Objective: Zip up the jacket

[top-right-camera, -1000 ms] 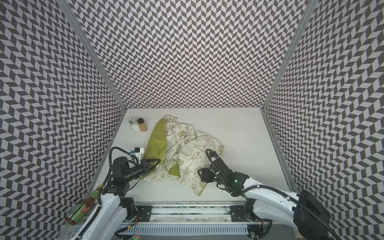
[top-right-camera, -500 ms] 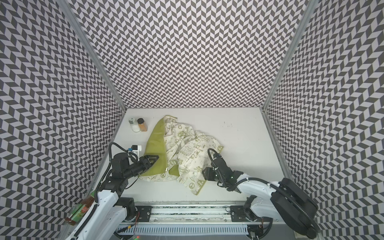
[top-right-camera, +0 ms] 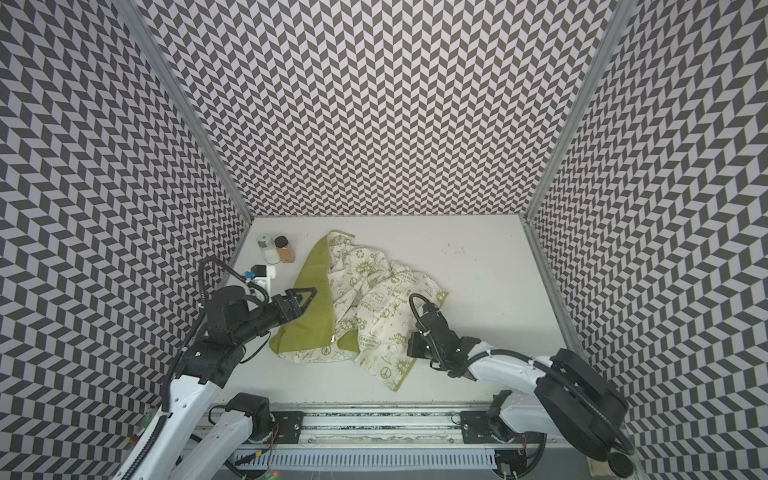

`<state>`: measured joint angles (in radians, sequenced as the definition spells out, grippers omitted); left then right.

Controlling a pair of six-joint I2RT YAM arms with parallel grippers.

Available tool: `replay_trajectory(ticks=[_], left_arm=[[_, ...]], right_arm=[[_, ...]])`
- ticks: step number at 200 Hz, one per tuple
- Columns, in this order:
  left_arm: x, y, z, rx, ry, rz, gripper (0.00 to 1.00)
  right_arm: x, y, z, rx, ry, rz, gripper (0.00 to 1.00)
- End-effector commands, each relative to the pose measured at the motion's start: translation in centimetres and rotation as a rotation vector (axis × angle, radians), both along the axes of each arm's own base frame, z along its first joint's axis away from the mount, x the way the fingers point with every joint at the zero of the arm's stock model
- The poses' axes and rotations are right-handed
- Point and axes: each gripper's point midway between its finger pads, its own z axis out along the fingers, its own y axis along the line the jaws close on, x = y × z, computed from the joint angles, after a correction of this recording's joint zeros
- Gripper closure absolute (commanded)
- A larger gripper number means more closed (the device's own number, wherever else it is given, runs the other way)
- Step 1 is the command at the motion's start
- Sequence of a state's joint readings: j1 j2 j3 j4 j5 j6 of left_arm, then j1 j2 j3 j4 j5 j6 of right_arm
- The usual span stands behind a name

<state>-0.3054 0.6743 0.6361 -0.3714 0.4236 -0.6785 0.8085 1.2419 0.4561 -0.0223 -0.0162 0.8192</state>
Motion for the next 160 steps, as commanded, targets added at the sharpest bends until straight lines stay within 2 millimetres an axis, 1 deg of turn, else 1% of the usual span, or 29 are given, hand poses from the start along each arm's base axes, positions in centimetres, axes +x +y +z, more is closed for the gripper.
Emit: replay_trajectory(ticks=[1, 8, 18, 31, 33, 35, 46, 52, 58, 83, 98, 108, 115, 120, 124, 128, 129, 132, 133, 146, 160], left_arm=[[-1.8, -3.9, -1.5, 0.013, 0.004, -0.099, 0.23], [-2.5, -5.4, -1.9, 0.018, 0.002, -0.148, 0.23], [-3.2, -7.0, -2.7, 0.04, 0.017, -0.194, 0.23], [-3.9, -8.8, -4.5, 0.094, 0.04, -0.249, 0.22], [-4.0, -9.0, -4.9, 0.105, 0.045, -0.255, 0.22], [-4.1, -9.2, -5.2, 0.116, 0.053, -0.259, 0.21], [-4.5, -10.2, -7.2, 0.185, 0.086, -0.281, 0.2], [-4.5, -10.5, -8.4, 0.225, 0.108, -0.281, 0.19], [-4.5, -10.7, -9.3, 0.26, 0.121, -0.279, 0.18], [-4.4, -11.9, -13.1, 0.369, 0.181, -0.298, 0.14], [-3.8, -12.1, -15.2, 0.445, 0.218, -0.287, 0.14], [-3.5, -12.2, -16.4, 0.477, 0.241, -0.283, 0.16], [-3.1, -12.4, -16.9, 0.486, 0.25, -0.279, 0.2], [-2.9, -12.4, -17.2, 0.482, 0.254, -0.274, 0.25], [-2.6, -12.4, -17.3, 0.475, 0.257, -0.269, 0.32], [-2.4, -12.5, -17.3, 0.462, 0.261, -0.265, 0.42], [-2.3, -12.5, -17.3, 0.457, 0.263, -0.263, 0.42], [-2.1, -12.4, -17.3, 0.447, 0.265, -0.258, 0.5], [-2.1, -12.4, -17.3, 0.442, 0.268, -0.256, 0.5], [-1.4, -12.2, -17.0, 0.376, 0.27, -0.246, 0.65], [-0.9, -12.0, -16.2, 0.332, 0.259, -0.236, 0.8]], right_arm=[[2.0, 1.0, 4.5, 0.051, -0.111, -0.011, 1.0], [2.1, 1.1, 5.1, 0.053, -0.118, -0.005, 1.0], [2.3, 1.1, 5.6, 0.046, -0.119, -0.002, 1.0], [2.3, 0.5, 5.7, 0.028, -0.111, -0.012, 1.0], [2.3, 0.4, 5.7, 0.024, -0.109, -0.016, 0.98], [2.3, 0.2, 5.6, 0.019, -0.106, -0.019, 0.94], [2.1, -1.0, 5.3, 0.002, -0.094, -0.048, 0.68], [1.9, -1.6, 5.0, -0.006, -0.087, -0.059, 0.59], [1.7, -2.2, 4.7, -0.006, -0.085, -0.066, 0.52], [0.7, -4.0, 3.1, 0.013, -0.093, -0.091, 0.34], [0.5, -5.1, 1.7, 0.014, -0.074, -0.107, 0.3], [0.6, -5.7, 1.0, 0.008, -0.07, -0.111, 0.28], [0.8, -5.7, 0.8, 0.014, -0.072, -0.103, 0.28], [1.1, -5.8, 0.7, 0.025, -0.078, -0.099, 0.27], [1.3, -5.7, 0.7, 0.033, -0.083, -0.092, 0.27], [1.5, -5.6, 0.7, 0.038, -0.089, -0.084, 0.27], [1.5, -5.5, 0.7, 0.039, -0.09, -0.082, 0.27], [1.7, -5.5, 0.7, 0.041, -0.093, -0.079, 0.26], [1.8, -5.5, 0.6, 0.041, -0.094, -0.078, 0.26], [2.4, -5.5, 0.2, 0.032, -0.091, -0.076, 0.26], [2.7, -5.2, -0.5, 0.044, -0.058, -0.063, 0.26]])
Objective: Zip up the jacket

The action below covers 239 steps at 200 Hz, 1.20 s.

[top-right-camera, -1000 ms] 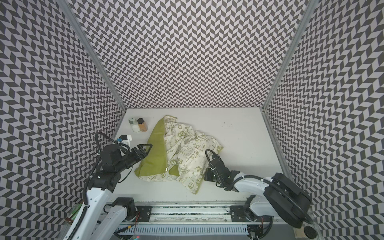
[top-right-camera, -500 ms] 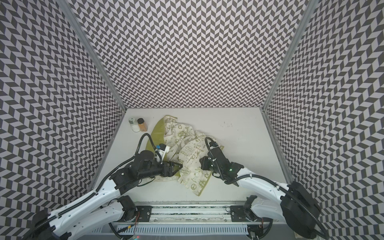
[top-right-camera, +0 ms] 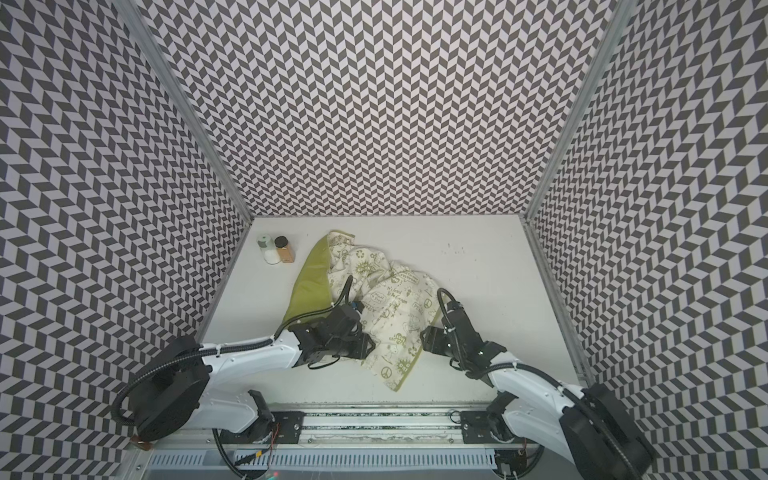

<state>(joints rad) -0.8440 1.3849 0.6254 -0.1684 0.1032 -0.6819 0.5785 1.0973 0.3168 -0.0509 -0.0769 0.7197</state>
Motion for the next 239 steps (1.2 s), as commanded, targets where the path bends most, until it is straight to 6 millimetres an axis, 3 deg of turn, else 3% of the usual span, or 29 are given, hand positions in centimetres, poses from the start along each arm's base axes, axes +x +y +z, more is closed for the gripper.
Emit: replay_trajectory(ticks=[1, 23, 38, 74, 77, 85, 113, 124, 135, 162, 185, 194, 197, 211, 226, 239], left_arm=[[1.9, -0.6, 2.4, -0.12, -0.059, 0.037, 0.81], [1.9, -1.5, 4.7, -0.274, -0.052, 0.013, 0.95], [1.9, -2.0, 6.6, -0.408, -0.042, 0.0, 1.0], [2.8, -2.7, 10.3, -0.467, -0.073, -0.004, 1.0], [2.8, -2.7, 10.7, -0.476, -0.073, -0.006, 1.0], [2.8, -2.9, 11.6, -0.506, -0.074, -0.008, 1.0], [2.8, -3.2, 14.2, -0.584, -0.092, -0.011, 1.0], [2.9, -3.2, 14.3, -0.578, -0.092, -0.012, 1.0], [3.0, -3.1, 14.0, -0.564, -0.088, -0.009, 1.0], [2.7, -2.6, 13.6, -0.566, -0.074, 0.002, 1.0], [2.4, -2.2, 13.8, -0.575, -0.077, 0.012, 1.0], [2.5, -2.0, 14.0, -0.58, -0.082, 0.017, 1.0], [2.5, -1.9, 14.0, -0.58, -0.085, 0.018, 1.0], [2.5, -1.8, 14.4, -0.581, -0.096, 0.02, 1.0], [2.6, -1.7, 14.2, -0.575, -0.089, 0.024, 1.0], [2.6, -1.7, 14.0, -0.573, -0.083, 0.024, 1.0]], right_arm=[[1.8, 1.7, 1.2, 0.072, -0.058, 0.054, 0.26], [1.4, 2.9, 0.1, 0.135, 0.006, 0.083, 0.26], [0.8, 4.0, 0.6, 0.238, -0.001, 0.093, 0.26], [0.2, 5.9, 3.1, 0.372, -0.062, 0.111, 0.26], [-0.5, 5.5, 2.2, 0.365, -0.039, 0.104, 0.26], [-0.9, 5.7, 2.4, 0.388, -0.033, 0.097, 0.26], [-2.1, 7.3, 6.1, 0.557, -0.109, 0.108, 0.27], [-2.2, 8.0, 7.5, 0.578, -0.138, 0.127, 0.3], [-2.1, 8.1, 8.5, 0.579, -0.163, 0.127, 0.39], [-1.4, 7.2, 10.0, 0.543, -0.212, 0.081, 0.51], [-1.3, 7.3, 10.8, 0.558, -0.233, 0.082, 0.51], [-1.5, 7.4, 9.9, 0.534, -0.2, 0.094, 0.46], [-1.2, 7.9, 10.9, 0.543, -0.21, 0.105, 0.44], [-1.3, 8.6, 10.6, 0.536, -0.191, 0.131, 0.36], [-1.3, 9.0, 11.0, 0.575, -0.203, 0.143, 0.36], [-1.3, 9.6, 11.7, 0.605, -0.211, 0.165, 0.41]])
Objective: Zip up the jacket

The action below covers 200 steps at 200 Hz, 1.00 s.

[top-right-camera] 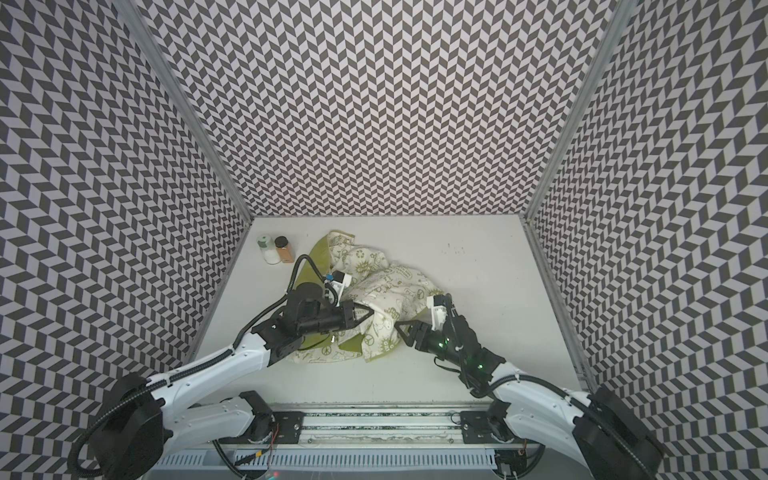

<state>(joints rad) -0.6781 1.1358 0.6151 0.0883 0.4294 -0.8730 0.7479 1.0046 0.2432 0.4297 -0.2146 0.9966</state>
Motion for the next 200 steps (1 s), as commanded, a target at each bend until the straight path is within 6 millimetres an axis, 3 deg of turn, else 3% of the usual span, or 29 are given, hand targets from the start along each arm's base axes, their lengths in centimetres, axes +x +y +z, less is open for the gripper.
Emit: replay_trajectory(ticks=[1, 8, 14, 18, 33, 45, 65, 73, 81, 97, 127, 143, 179, 200], left_arm=[[0.1, 0.1, 0.5, -0.016, -0.006, 0.002, 1.0], [0.2, 0.1, 0.4, -0.013, -0.006, 0.004, 1.0], [0.2, 0.1, 0.3, -0.01, -0.005, 0.003, 1.0], [0.2, 0.2, 0.3, -0.007, -0.007, 0.001, 1.0], [0.4, 0.7, -0.2, 0.024, -0.008, 0.011, 0.99], [0.5, 1.2, -0.5, 0.044, -0.013, 0.019, 0.85], [0.6, 2.3, -0.6, 0.082, -0.036, 0.018, 0.52], [0.4, 2.6, -0.2, 0.108, -0.062, 0.002, 0.31], [0.3, 3.0, 0.4, 0.148, -0.088, 0.002, 0.24], [0.2, 3.9, 2.4, 0.202, -0.165, 0.014, 0.2], [-0.9, 4.4, 7.6, 0.286, -0.391, 0.047, 0.19], [-2.0, 4.1, 9.3, 0.347, -0.521, 0.087, 0.17], [-4.0, 3.8, 10.4, 0.416, -0.653, 0.181, 0.13], [-4.9, 1.7, 10.3, 0.388, -0.694, 0.129, 0.11]], right_arm=[[0.1, 1.3, 2.3, 0.084, -0.045, 0.034, 0.42], [0.1, 1.5, 2.7, 0.088, -0.052, 0.041, 0.54], [0.1, 1.7, 3.2, 0.092, -0.068, 0.049, 0.73], [0.1, 1.8, 3.5, 0.092, -0.077, 0.051, 0.8], [0.2, 1.5, 4.3, 0.095, -0.087, 0.034, 0.9], [0.4, 0.9, 4.6, 0.073, -0.083, 0.002, 1.0], [1.7, -1.3, 3.7, -0.18, -0.065, -0.085, 1.0], [2.1, -2.5, 3.5, -0.308, -0.057, -0.111, 1.0], [2.4, -3.5, 3.8, -0.411, -0.068, -0.125, 1.0], [3.2, -4.8, 5.6, -0.533, -0.108, -0.15, 1.0], [5.4, -4.7, 8.4, -0.693, -0.149, -0.15, 1.0], [6.9, -4.4, 9.2, -0.755, -0.138, -0.167, 1.0], [9.0, -0.8, 11.2, -0.62, -0.165, -0.089, 1.0], [9.3, 0.8, 12.5, -0.48, -0.184, -0.061, 1.0]])
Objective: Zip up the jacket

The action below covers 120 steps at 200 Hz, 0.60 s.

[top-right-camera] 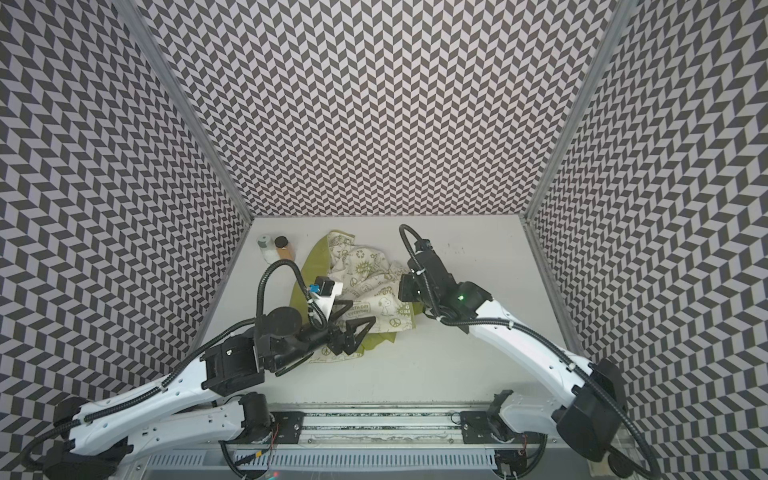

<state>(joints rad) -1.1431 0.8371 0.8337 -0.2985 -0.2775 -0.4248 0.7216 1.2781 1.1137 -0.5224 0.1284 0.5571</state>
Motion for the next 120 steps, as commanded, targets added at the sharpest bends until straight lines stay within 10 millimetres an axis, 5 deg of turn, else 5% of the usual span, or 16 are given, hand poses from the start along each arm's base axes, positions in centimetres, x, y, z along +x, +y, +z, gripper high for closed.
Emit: replay_trajectory(ticks=[1, 41, 74, 103, 120], left_arm=[[1.2, 0.3, -0.9, 0.072, -0.084, 0.101, 0.1], [1.4, -3.4, -4.7, 0.127, -0.069, 0.079, 0.01], [4.0, -3.0, -8.1, 0.208, -0.006, 0.161, 0.03], [5.1, -2.2, -9.6, 0.121, 0.068, 0.095, 0.23], [5.3, -1.7, -10.2, 0.094, 0.092, 0.077, 0.44]], right_arm=[[0.3, 2.0, 2.6, 0.147, -0.043, 0.071, 1.0], [-1.5, 5.1, 5.7, 0.463, -0.047, 0.215, 1.0], [-2.7, 5.8, 5.6, 0.521, -0.018, 0.275, 1.0], [-3.1, 5.3, 5.4, 0.54, -0.021, 0.285, 1.0], [-3.2, 5.3, 4.9, 0.543, -0.017, 0.29, 1.0]])
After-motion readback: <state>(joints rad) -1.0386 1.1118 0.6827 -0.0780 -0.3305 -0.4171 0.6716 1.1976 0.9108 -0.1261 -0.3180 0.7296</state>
